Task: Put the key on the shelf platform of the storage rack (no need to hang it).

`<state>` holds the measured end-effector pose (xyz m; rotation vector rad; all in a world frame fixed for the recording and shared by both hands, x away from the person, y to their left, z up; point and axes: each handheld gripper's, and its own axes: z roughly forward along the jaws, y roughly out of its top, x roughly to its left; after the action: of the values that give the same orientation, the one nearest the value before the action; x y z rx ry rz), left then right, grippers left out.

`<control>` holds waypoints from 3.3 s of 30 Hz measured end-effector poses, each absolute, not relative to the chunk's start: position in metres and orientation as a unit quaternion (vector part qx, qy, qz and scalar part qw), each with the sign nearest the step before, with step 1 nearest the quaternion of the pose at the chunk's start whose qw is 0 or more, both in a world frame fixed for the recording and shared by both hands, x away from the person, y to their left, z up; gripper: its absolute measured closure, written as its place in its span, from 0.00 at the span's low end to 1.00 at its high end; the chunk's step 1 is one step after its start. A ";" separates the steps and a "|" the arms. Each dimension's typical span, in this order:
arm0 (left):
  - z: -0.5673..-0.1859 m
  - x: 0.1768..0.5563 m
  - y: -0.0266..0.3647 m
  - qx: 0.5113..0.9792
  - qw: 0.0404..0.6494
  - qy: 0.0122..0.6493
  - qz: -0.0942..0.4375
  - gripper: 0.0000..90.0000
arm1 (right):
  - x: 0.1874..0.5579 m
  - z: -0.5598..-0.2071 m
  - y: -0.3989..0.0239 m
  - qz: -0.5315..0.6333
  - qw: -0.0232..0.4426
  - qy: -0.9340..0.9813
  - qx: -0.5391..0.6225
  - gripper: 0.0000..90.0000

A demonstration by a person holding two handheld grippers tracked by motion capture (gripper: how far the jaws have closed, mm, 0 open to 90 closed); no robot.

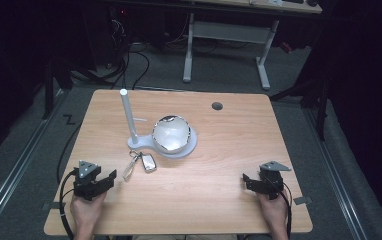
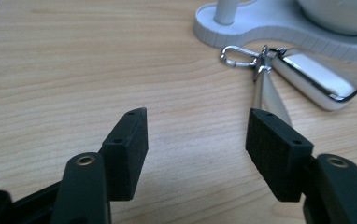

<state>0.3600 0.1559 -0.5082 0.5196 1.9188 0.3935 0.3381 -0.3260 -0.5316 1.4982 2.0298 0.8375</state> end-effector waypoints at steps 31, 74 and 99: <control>-0.495 0.363 0.102 0.295 0.503 0.798 0.148 0.45 | 0.338 -0.532 -0.326 0.306 0.239 0.741 0.549 0.26; -0.528 0.425 0.079 0.343 0.453 0.802 0.183 0.72 | 0.338 -0.531 -0.326 0.306 0.239 0.740 0.549 0.26; -0.520 0.421 0.082 0.336 0.463 0.803 0.166 0.91 | 0.338 -0.532 -0.326 0.306 0.239 0.740 0.549 0.26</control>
<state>0.4212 0.0824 -0.5199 0.8267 1.9736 0.4075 0.3380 -0.3260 -0.5315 1.5033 2.0271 0.8373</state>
